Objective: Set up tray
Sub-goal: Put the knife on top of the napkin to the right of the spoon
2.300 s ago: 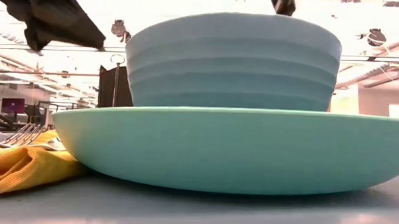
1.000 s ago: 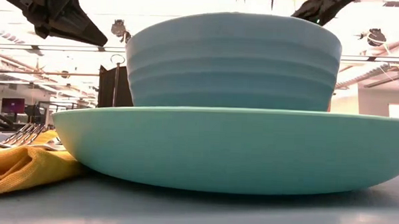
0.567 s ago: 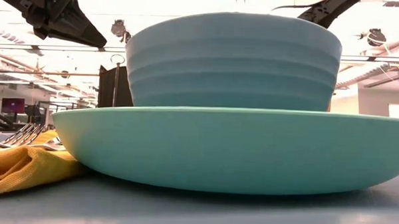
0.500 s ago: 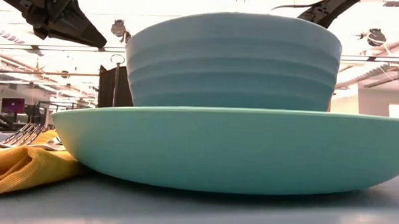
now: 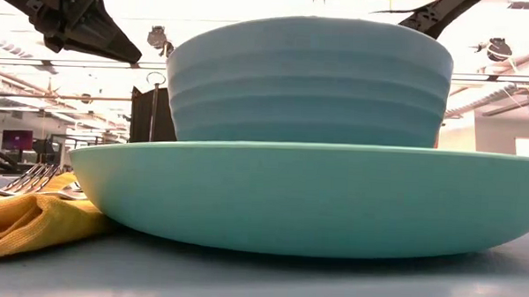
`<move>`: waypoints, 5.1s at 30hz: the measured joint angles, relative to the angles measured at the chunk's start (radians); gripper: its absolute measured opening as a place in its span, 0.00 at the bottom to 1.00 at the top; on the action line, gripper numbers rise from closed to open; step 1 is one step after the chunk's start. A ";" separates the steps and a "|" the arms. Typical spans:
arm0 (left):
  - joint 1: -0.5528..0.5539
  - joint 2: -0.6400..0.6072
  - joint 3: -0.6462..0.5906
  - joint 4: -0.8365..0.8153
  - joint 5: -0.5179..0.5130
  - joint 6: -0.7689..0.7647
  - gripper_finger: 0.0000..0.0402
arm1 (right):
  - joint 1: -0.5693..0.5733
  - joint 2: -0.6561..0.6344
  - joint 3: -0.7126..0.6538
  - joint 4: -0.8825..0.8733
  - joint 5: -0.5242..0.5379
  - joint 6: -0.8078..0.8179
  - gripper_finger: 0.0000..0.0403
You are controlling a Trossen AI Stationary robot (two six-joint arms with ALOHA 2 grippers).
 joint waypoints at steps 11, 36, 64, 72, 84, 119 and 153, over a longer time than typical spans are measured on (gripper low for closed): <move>0.000 0.000 0.000 0.001 0.000 -0.012 0.19 | 0.032 0.000 -0.146 0.062 0.168 -0.036 0.34; 0.002 0.001 -0.001 0.032 0.021 -0.010 0.19 | -0.003 0.109 -0.151 0.182 0.076 -0.030 0.48; 0.006 0.001 -0.001 0.035 0.031 -0.007 0.19 | -0.009 0.140 -0.152 0.185 0.071 -0.042 0.05; 0.006 0.001 -0.001 0.035 0.031 -0.007 0.19 | -0.008 0.127 -0.155 0.197 0.075 -0.047 0.05; 0.006 0.000 -0.001 0.035 0.031 -0.008 0.19 | 0.059 0.009 -0.158 0.267 0.204 -0.114 0.05; 0.067 0.000 0.000 0.382 0.248 0.093 0.19 | 0.778 -0.265 -0.154 0.473 0.834 -0.161 0.05; 0.023 0.171 0.000 0.863 0.328 0.798 0.26 | 1.137 0.091 -0.154 1.284 1.150 -0.650 0.05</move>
